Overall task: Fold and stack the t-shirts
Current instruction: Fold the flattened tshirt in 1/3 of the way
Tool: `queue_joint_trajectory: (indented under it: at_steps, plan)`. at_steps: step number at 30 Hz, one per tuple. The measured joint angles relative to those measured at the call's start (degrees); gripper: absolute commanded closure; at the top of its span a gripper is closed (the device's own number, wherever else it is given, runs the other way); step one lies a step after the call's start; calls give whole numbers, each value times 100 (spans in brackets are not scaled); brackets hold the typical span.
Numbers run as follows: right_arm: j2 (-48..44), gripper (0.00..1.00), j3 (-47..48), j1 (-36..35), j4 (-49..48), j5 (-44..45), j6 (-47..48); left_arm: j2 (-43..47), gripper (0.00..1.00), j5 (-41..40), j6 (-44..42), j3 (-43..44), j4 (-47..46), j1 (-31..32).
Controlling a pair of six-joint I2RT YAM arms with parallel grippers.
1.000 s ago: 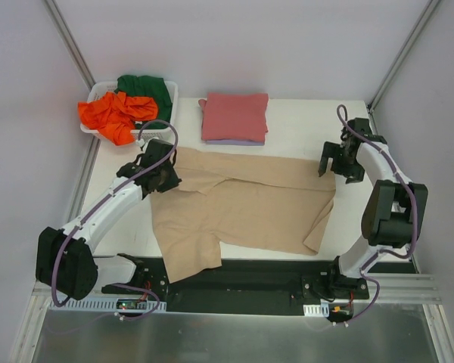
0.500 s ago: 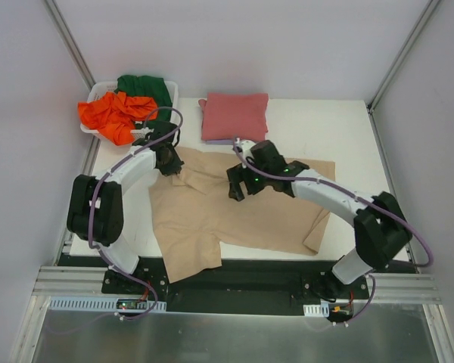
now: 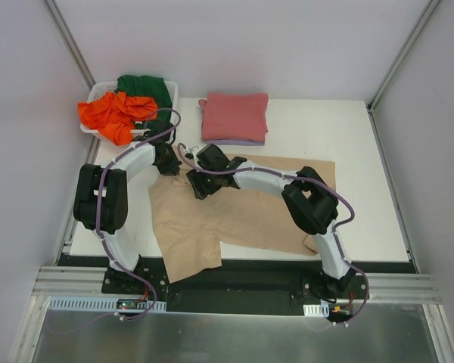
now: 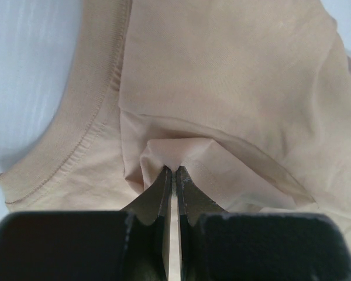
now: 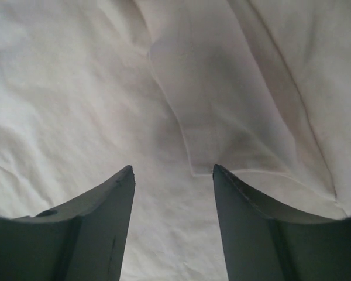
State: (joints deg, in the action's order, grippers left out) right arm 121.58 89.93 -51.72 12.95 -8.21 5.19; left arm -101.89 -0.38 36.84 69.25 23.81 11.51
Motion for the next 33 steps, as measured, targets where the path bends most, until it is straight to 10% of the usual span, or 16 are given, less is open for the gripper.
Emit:
queue_joint_trajectory:
  at_steps: [13,22,33]
  plan:
    - [485,66,719,-208,776,999,133,0,100,144,-50,0,-66,-39]
    - [588,99,920,-243,1023,1401,133,0,100,170,-70,-11,-85,-76]
    - [98,99,616,-243,1137,1353,155,686,100,350,44,-647,-146,-74]
